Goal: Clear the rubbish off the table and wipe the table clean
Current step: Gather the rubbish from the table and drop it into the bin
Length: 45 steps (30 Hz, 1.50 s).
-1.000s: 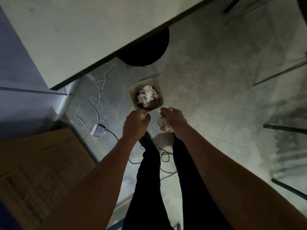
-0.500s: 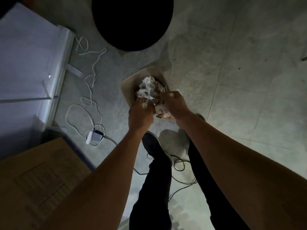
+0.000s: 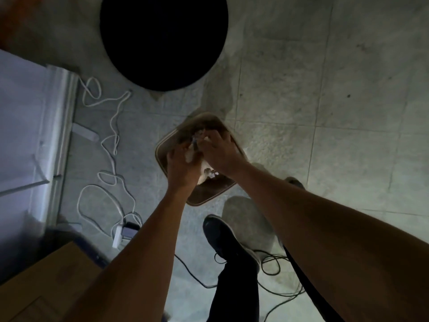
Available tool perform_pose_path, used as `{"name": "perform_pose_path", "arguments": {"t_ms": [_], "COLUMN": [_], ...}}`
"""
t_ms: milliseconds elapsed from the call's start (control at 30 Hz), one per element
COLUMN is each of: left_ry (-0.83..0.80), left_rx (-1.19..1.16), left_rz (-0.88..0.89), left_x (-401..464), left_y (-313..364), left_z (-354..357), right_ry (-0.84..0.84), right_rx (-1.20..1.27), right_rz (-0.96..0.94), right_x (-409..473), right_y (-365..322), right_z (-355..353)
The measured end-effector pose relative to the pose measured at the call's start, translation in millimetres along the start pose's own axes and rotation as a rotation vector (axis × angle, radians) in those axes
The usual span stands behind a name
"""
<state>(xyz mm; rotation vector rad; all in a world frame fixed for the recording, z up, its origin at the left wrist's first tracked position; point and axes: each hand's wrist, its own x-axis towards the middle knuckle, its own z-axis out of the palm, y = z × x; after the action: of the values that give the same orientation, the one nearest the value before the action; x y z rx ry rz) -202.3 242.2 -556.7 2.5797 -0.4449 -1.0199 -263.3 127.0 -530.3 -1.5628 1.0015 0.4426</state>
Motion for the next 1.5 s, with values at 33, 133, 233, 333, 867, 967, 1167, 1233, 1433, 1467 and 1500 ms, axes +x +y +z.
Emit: {"name": "perform_pose_path", "arguments": {"t_ms": [33, 133, 233, 333, 867, 967, 1167, 1233, 1433, 1467, 1500], "left_ry": [-0.031, -0.09, -0.136, -0.151, -0.174, -0.169, -0.125, -0.091, 0.026, 0.044, 0.071], "left_rx": [0.018, -0.043, -0.034, -0.096, -0.043, -0.064, -0.064, -0.077, -0.115, -0.13, -0.149], "left_rz": [0.002, -0.049, -0.044, -0.073, -0.001, 0.01, 0.056, 0.062, 0.153, 0.159, 0.171], "left_x": [-3, -7, -13, -23, -170, -212, -288, -313, -378, -387, -398], "left_y": [3, 1, -7, -8, 55, 77, 115, 126, 148, 150, 153], "left_z": [-1, 2, 4, -1, -89, -118, -171, -190, -237, -242, -252], "right_ry": [-0.009, -0.054, -0.107, -0.132, -0.082, -0.069, -0.039, -0.014, 0.069, 0.071, 0.074], "right_rx": [-0.01, 0.005, 0.017, 0.056, -0.232, -0.32, -0.413, -0.41, -0.329, -0.31, -0.303], "right_rz": [-0.004, 0.003, 0.04, 0.065, 0.058, 0.01, -0.111, -0.182, -0.324, -0.338, -0.361], "right_x": [2, 9, 6, -9, -181, -232, -320, -347, -415, -425, -439], "right_y": [3, 6, 10, 5, -51, -70, -111, -124, -159, -162, -172], "right_z": [3, 10, 10, 3, -52, -73, -105, -115, -133, -136, -140]}}
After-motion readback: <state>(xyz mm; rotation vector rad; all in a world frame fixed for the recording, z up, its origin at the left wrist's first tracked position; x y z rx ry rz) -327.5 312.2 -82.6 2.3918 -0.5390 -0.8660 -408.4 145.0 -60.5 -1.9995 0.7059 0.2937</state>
